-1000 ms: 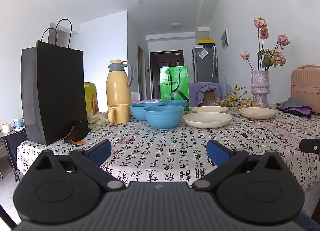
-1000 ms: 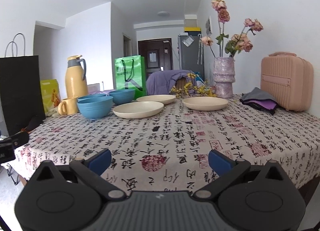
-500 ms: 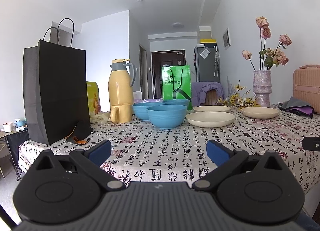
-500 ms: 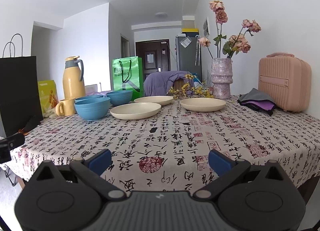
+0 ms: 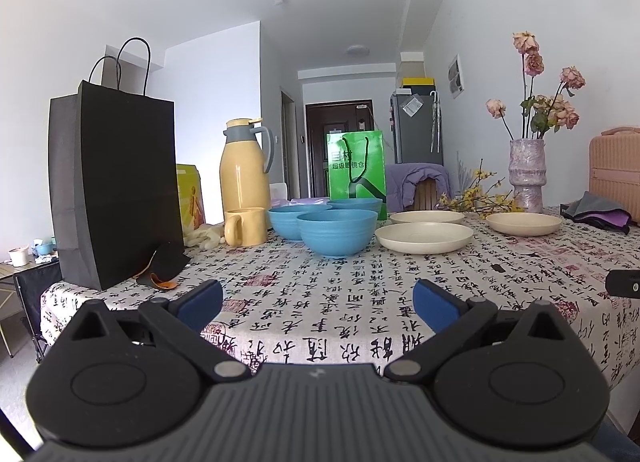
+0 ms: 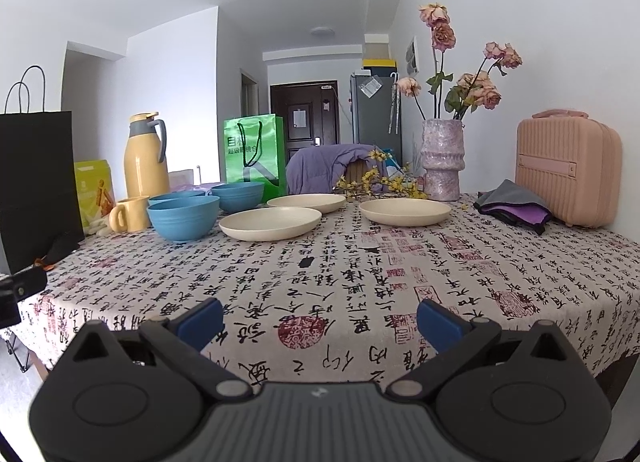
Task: Organize plates and bowls
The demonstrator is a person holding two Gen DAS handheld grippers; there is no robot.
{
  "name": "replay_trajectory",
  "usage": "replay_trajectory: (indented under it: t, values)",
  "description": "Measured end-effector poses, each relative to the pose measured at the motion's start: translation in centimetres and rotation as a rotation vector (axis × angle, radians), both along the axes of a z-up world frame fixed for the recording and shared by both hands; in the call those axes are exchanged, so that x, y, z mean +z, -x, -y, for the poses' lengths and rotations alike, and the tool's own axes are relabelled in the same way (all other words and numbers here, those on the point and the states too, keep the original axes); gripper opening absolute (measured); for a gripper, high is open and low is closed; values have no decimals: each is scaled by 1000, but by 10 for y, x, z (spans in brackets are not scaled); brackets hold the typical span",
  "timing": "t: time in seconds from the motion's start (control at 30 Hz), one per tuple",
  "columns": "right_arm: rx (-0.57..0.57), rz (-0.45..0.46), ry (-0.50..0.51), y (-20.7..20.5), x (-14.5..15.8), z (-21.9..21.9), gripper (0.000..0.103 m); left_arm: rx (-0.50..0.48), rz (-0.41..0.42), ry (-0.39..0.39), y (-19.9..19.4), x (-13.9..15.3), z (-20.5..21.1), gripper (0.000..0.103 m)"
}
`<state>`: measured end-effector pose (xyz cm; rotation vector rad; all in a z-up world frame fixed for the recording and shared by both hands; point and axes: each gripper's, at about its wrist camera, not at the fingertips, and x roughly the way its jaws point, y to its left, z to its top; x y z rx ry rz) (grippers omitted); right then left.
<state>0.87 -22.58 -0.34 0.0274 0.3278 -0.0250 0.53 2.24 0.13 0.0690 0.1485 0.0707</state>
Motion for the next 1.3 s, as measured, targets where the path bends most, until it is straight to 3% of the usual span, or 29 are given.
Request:
replay_trajectory:
  t: [1.3]
  values:
    - [0,2,-1,-2,-1,1,103,13,-18,8,-3,-4,-3,103]
